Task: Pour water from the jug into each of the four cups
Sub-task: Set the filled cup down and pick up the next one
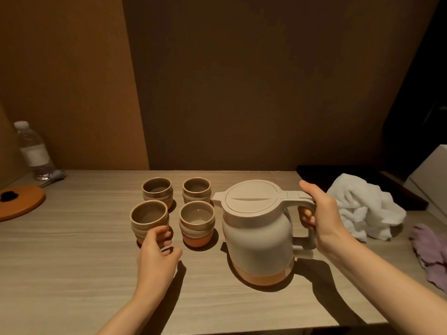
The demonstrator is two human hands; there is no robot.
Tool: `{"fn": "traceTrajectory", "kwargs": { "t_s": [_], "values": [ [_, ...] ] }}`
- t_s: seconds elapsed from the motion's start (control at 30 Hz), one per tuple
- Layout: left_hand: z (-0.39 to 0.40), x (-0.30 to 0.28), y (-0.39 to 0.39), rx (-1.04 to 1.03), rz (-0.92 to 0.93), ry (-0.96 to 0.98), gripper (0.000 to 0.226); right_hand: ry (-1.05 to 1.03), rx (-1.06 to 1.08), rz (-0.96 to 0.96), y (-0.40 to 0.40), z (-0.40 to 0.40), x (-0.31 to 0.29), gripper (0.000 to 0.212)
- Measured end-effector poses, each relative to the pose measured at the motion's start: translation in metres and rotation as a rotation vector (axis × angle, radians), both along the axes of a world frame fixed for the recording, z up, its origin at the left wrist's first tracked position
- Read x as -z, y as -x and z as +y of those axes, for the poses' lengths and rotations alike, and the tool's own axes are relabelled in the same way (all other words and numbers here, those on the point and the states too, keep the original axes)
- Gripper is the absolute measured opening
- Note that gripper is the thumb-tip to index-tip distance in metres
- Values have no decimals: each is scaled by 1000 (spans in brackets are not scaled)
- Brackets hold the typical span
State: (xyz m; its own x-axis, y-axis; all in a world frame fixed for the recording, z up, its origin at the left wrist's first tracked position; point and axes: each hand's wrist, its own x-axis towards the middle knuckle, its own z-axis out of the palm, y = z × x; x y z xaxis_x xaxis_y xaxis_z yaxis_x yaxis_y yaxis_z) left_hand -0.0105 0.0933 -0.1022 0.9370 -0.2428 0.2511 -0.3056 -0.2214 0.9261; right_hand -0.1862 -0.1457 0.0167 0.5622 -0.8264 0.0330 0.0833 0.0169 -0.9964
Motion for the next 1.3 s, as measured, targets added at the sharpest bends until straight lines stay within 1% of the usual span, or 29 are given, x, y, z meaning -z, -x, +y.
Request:
{"fn": "traceTrajectory", "kwargs": {
  "t_s": [0.07,0.13,0.2,0.23,0.3,0.4,0.5,0.57,0.73,1.03,1.3],
  "values": [
    [8,-8,-3,-64,-68,46,47,8,0,10,0,2,-1,56],
    [14,-18,-11,-118,-157,62,46,10,6,16,0,5,-2,56],
    [19,-25,-24,-186,-233,30,50,17,6,17,-1,6,-3,56],
    [20,-27,-30,-220,-243,-5,56,21,5,17,-1,7,-3,56],
    [22,-29,-42,-249,-172,-65,75,21,1,15,-1,7,-4,55],
    [20,-26,-56,-182,31,-67,106,15,2,16,-1,7,-4,54],
    [17,-16,-67,-96,122,-30,118,16,2,19,-2,6,-3,56],
    [16,-10,-71,-71,137,-10,117,21,4,23,-2,5,-2,57],
    [11,-2,-75,-64,123,12,105,10,3,23,-3,2,0,57],
    [10,-1,-75,-134,79,35,99,11,5,19,-3,3,1,56],
    [24,-6,-66,-132,49,55,96,2,24,3,-1,7,1,56]
  ]
}}
